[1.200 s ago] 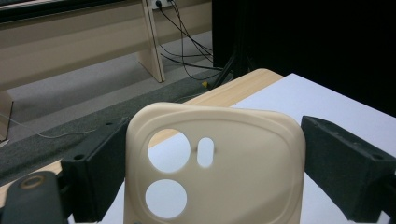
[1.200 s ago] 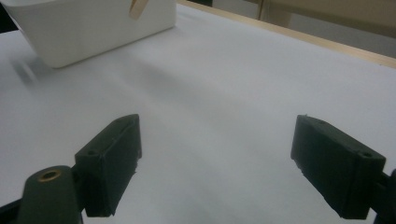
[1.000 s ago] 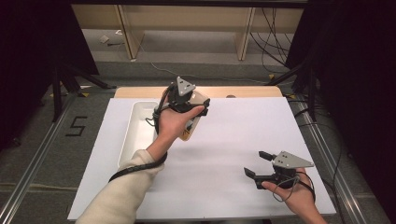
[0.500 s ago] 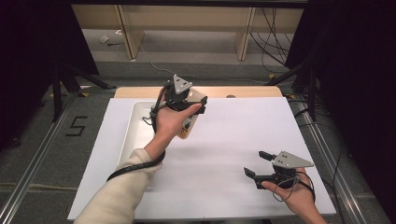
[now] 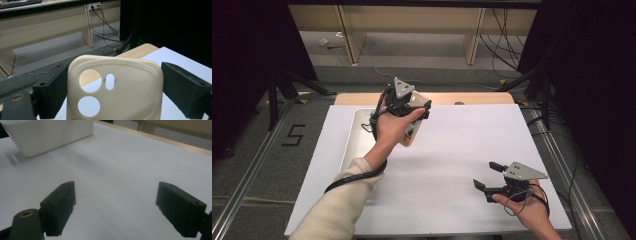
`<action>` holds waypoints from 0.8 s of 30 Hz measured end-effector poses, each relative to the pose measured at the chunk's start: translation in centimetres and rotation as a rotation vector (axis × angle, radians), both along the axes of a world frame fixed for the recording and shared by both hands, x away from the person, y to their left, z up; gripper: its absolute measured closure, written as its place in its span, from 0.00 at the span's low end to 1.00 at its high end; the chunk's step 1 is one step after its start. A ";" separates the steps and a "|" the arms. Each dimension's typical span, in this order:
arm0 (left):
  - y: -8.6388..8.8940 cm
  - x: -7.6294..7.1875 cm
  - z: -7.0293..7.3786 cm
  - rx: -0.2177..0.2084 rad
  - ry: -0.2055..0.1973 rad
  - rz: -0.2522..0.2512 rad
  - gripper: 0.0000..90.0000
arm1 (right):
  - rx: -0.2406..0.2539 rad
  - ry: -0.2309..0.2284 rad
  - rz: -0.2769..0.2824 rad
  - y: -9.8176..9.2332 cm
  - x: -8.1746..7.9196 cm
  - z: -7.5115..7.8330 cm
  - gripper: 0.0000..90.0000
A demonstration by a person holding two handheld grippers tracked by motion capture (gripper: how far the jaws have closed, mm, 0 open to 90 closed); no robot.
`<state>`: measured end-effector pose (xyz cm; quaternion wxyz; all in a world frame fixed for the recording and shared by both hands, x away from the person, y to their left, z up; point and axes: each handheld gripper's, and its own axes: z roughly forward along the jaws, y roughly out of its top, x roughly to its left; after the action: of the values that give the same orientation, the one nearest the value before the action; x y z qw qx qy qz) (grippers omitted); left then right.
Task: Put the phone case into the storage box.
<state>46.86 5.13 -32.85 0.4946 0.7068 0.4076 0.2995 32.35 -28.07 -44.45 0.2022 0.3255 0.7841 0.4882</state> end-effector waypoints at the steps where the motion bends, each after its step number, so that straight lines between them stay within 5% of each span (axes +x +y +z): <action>1: 0.1 0.0 0.0 -0.002 -0.001 0.003 0.12 | 0.001 0.000 -0.001 0.0 0.0 0.0 0.19; 24: 1.8 0.3 0.4 -0.013 -0.008 0.040 0.12 | 0.002 0.000 -0.002 -0.1 0.0 0.0 0.19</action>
<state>47.13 6.92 -32.41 0.4947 0.6941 0.4214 0.3097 32.36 -28.12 -44.41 0.2024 0.3262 0.7834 0.4887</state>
